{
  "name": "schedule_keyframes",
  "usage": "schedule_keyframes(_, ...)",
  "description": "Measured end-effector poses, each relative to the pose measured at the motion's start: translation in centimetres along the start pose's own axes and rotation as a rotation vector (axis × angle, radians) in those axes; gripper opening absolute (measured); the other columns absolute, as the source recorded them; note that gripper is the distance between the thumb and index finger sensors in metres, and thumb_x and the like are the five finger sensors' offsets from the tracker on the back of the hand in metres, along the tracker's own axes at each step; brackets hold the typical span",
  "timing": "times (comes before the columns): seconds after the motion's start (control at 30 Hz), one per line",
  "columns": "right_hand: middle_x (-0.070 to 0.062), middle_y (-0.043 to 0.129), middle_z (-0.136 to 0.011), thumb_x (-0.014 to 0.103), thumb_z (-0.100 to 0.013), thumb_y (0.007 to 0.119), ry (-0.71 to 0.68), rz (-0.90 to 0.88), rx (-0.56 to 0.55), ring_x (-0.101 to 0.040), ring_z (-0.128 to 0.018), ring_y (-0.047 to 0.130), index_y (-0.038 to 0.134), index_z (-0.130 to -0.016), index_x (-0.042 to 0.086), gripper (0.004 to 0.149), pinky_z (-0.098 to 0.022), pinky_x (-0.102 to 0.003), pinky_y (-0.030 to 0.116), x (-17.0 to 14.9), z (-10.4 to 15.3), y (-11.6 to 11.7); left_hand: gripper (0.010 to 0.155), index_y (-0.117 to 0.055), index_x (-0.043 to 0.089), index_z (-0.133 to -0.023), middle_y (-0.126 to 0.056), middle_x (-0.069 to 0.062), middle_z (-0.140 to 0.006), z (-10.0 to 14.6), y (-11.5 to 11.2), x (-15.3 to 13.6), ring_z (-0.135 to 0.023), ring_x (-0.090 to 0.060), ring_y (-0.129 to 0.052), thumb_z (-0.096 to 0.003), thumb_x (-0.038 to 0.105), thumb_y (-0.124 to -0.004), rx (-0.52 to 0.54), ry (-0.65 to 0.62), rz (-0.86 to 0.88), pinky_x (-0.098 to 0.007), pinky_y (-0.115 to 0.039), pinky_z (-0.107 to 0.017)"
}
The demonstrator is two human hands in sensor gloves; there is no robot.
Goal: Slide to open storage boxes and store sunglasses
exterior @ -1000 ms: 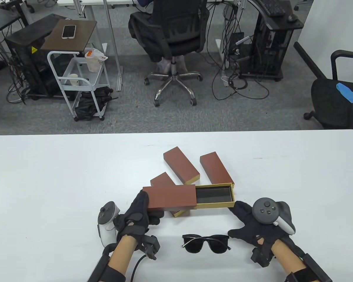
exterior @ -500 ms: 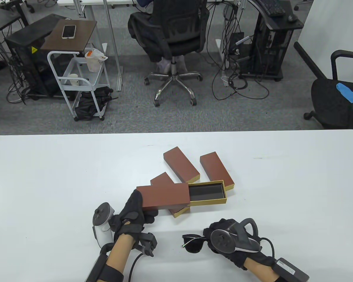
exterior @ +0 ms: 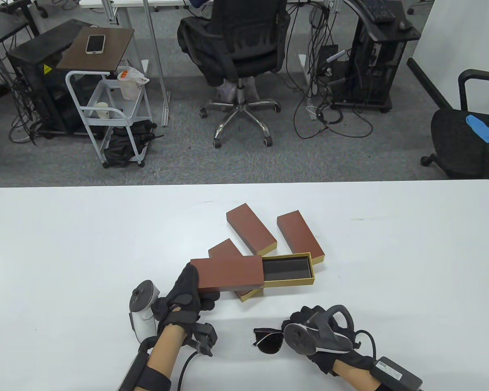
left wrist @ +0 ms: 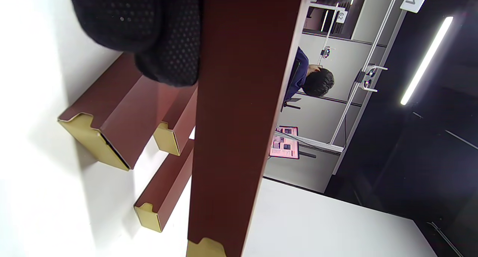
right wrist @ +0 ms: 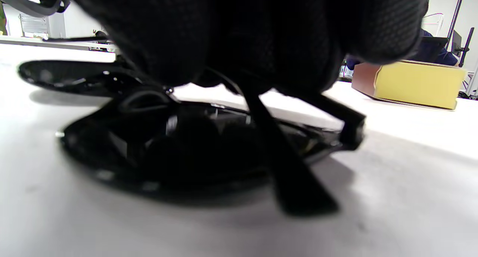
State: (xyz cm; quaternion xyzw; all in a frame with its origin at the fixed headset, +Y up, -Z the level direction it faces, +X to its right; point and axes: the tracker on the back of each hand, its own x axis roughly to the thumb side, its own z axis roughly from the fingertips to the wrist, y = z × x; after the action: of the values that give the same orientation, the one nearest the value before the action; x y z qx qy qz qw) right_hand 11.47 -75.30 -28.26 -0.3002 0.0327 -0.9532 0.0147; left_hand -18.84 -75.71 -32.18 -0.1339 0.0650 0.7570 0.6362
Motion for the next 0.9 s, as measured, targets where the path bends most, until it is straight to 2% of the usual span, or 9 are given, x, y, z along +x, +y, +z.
schedule_keyframes(0.1, -0.006, 0.095, -0.065, 0.034, -0.029, 0.089, 0.007, -0.005, -0.02, -0.03, -0.056, 0.094, 0.088, -0.068, 0.027, 0.04, -0.047, -0.05, 0.079, -0.2, 0.1, -0.7, 0.077, -0.031, 0.019, -0.113, -0.079, -0.01, -0.09, 0.0, 0.1, 0.0, -0.065, -0.026, -0.092, -0.0505, 0.06, -0.051, 0.007, 0.001, 0.0, -0.045, -0.079, -0.048)
schedule_keyframes(0.27, -0.006, 0.095, -0.064, 0.034, -0.029, 0.089, 0.017, 0.021, -0.106, -0.029, -0.055, 0.094, 0.089, -0.067, 0.027, 0.04, -0.047, -0.049, 0.079, -0.9, 0.5, -3.6, 0.077, -0.03, 0.02, -0.113, -0.078, -0.009, -0.09, 0.0, 0.1, 0.0, -0.066, -0.027, -0.091, -0.0504, 0.06, -0.051, 0.015, 0.005, -0.005, -0.045, -0.079, -0.049)
schedule_keyframes(0.43, -0.006, 0.095, -0.065, 0.033, -0.029, 0.089, 0.042, 0.048, -0.189, -0.03, -0.056, 0.093, 0.089, -0.067, 0.028, 0.039, -0.047, -0.05, 0.079, -2.3, 1.1, -8.0, 0.077, -0.03, 0.02, -0.113, -0.078, -0.01, -0.091, 0.0, 0.1, -0.1, -0.066, -0.027, -0.091, -0.0504, 0.059, -0.051, 0.018, 0.009, -0.006, -0.046, -0.078, -0.049)
schedule_keyframes(0.63, -0.007, 0.094, -0.066, 0.033, -0.029, 0.089, 0.127, 0.165, -0.277, -0.03, -0.056, 0.092, 0.089, -0.067, 0.029, 0.039, -0.048, -0.05, 0.078, -4.4, 1.0, -13.3, 0.077, -0.03, 0.019, -0.113, -0.078, -0.01, -0.09, 0.0, -0.2, -0.3, -0.066, -0.027, -0.091, -0.0503, 0.059, -0.051, 0.007, 0.012, -0.011, -0.046, -0.078, -0.049)
schedule_keyframes(0.8, -0.007, 0.093, -0.066, 0.033, -0.029, 0.089, 0.162, 0.319, -0.324, -0.03, -0.057, 0.092, 0.089, -0.067, 0.029, 0.039, -0.049, -0.05, 0.077, -5.2, 0.2, -14.7, 0.077, -0.03, 0.019, -0.113, -0.078, -0.01, -0.09, 0.0, -0.6, -0.5, -0.066, -0.027, -0.091, -0.0503, 0.059, -0.051, -0.009, 0.017, -0.023, -0.046, -0.078, -0.049)
schedule_keyframes(0.9, -0.006, 0.093, -0.067, 0.033, -0.029, 0.089, 0.175, 0.402, -0.311, -0.03, -0.057, 0.092, 0.089, -0.067, 0.029, 0.039, -0.049, -0.05, 0.077, -5.2, -0.3, -14.7, 0.077, -0.03, 0.019, -0.113, -0.078, -0.01, -0.09, 0.1, -0.9, -0.5, -0.066, -0.027, -0.091, -0.0503, 0.059, -0.051, -0.021, 0.019, -0.024, -0.046, -0.078, -0.049)
